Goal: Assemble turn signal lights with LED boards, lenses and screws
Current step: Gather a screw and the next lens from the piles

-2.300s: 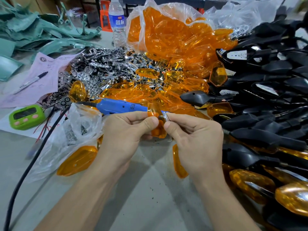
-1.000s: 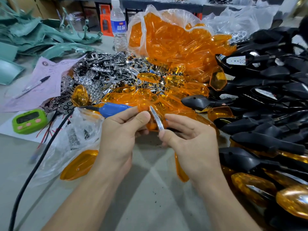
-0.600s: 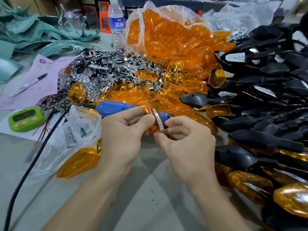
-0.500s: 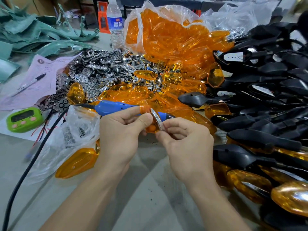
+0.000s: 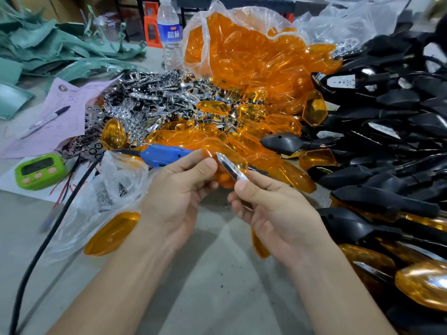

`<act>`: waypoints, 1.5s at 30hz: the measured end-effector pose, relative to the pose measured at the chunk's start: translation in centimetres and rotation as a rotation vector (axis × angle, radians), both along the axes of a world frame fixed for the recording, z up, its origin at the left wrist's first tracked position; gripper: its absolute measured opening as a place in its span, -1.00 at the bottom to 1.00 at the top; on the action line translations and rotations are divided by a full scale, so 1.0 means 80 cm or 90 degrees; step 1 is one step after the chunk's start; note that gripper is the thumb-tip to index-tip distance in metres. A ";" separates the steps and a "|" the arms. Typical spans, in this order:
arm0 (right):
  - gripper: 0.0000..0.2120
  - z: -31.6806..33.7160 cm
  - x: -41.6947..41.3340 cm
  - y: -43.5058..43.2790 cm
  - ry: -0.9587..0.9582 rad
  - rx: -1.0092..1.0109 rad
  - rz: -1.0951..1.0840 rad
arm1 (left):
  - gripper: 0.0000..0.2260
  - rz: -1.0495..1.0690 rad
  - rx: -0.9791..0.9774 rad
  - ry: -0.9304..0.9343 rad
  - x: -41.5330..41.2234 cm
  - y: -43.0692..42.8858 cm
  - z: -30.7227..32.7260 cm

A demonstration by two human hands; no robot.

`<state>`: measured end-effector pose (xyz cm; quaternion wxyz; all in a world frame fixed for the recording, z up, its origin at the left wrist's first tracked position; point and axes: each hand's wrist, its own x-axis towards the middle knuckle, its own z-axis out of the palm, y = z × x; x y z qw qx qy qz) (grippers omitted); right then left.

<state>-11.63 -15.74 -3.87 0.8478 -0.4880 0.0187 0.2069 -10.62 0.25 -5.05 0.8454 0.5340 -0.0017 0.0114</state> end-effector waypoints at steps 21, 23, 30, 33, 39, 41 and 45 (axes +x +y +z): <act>-0.78 -0.001 -0.014 -0.001 -0.333 -0.331 -0.164 | -0.36 -0.085 0.005 -0.085 -0.005 -0.003 0.006; -0.79 -0.001 -0.015 0.000 -0.364 -0.359 -0.181 | -0.40 -0.088 0.007 -0.105 -0.003 -0.003 0.005; -0.67 0.000 -0.006 -0.006 -0.470 -0.365 -0.204 | -0.65 -0.130 -0.034 -0.157 -0.001 0.001 0.008; -0.71 0.000 -0.005 -0.007 -0.477 -0.366 -0.197 | -0.69 -0.125 -0.014 -0.153 -0.002 0.002 0.013; -0.82 -0.002 -0.008 -0.003 -0.496 -0.372 -0.230 | -0.64 -0.107 0.012 -0.154 -0.006 -0.001 0.011; -0.81 -0.004 -0.009 -0.001 -0.485 -0.357 -0.241 | -0.55 -0.095 0.029 -0.154 -0.005 -0.002 0.010; -0.80 -0.004 -0.011 0.001 -0.472 -0.338 -0.230 | -0.54 -0.093 0.032 -0.160 -0.009 -0.007 0.011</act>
